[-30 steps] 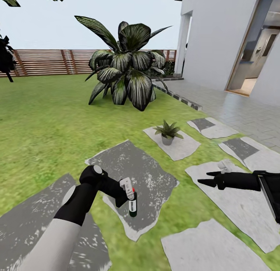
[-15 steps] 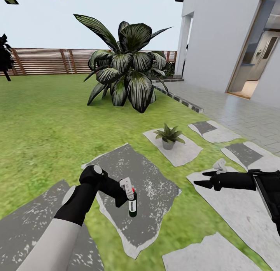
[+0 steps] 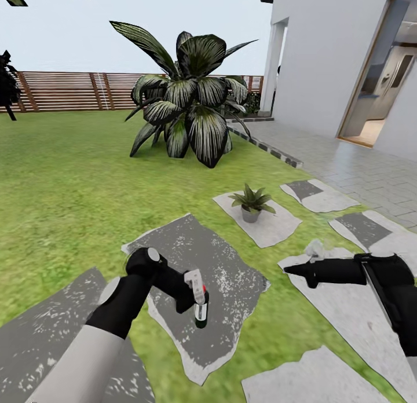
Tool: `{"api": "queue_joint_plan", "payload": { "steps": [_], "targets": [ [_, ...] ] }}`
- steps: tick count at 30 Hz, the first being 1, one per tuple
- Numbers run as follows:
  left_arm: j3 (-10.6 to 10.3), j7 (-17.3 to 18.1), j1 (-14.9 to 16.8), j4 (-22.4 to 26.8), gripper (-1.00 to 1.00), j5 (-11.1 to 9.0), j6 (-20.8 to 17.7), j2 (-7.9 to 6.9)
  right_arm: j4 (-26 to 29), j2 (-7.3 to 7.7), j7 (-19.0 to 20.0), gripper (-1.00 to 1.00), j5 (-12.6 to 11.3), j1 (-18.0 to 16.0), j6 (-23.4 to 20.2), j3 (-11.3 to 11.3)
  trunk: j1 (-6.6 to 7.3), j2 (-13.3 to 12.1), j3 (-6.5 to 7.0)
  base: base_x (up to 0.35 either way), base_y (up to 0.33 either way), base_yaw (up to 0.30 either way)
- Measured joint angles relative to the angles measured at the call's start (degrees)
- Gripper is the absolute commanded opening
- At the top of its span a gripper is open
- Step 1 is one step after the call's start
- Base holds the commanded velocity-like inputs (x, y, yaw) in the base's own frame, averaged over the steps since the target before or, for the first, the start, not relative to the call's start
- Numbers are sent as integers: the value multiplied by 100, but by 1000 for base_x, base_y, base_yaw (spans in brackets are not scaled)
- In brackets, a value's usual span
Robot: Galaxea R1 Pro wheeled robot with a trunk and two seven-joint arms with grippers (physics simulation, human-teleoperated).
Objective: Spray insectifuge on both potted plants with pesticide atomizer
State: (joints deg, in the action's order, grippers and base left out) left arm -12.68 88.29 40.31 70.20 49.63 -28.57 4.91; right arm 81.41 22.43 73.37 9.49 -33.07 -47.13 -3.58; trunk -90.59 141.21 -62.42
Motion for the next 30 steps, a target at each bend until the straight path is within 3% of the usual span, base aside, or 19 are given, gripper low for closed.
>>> {"api": "queue_joint_plan", "payload": {
  "steps": [2, 4, 7, 10, 14, 16, 21, 24, 30],
  "targets": [
    [-339, 5, 0, -5, -100, -5, -3, 5, 0, -91, -5, -100, 9, -1, 1, 294, 0, 0, 0, 0, 0, 0],
    [-630, 7, 0, -10, -100, -9, -7, 7, 0, -194, 2, -100, 12, 0, 3, 407, 0, 0, 0, 0, 0, 0],
    [-783, 10, 0, -12, -100, -7, -9, 8, -2, -531, -4, -100, 26, 0, 1, 455, 0, 0, 0, 0, 0, 0],
    [-807, 16, 0, -12, -100, -2, -13, 2, -8, -796, -12, -100, 44, -1, 3, 470, 0, 0, 0, 0, 0, 0],
    [-806, 30, 0, -53, -100, 3, -83, -1, -4, -848, -7, -100, 48, -1, 4, 499, 0, 0, 0, 0, 0, 0],
    [-807, 19, 0, -181, -100, 34, -478, 3, 10, -898, 2, -100, 47, -1, 3, 504, 0, 0, 0, 0, 0, 0],
    [-806, 16, 0, -253, -100, 529, -812, 32, 65, -1047, 9, -100, 48, -1, 4, 514, 0, 0, 0, 0, 0, 0],
    [-806, 16, 0, -257, -100, 656, -843, 134, 69, -1063, 10, -100, 48, -1, 4, 528, 0, 0, 0, 0, 0, 0],
    [-805, 16, 0, -251, -100, 763, -860, 335, 74, -1067, 10, -100, 55, -1, 4, 1051, 0, 0, 0, 0, 0, 0]
  ]
}}
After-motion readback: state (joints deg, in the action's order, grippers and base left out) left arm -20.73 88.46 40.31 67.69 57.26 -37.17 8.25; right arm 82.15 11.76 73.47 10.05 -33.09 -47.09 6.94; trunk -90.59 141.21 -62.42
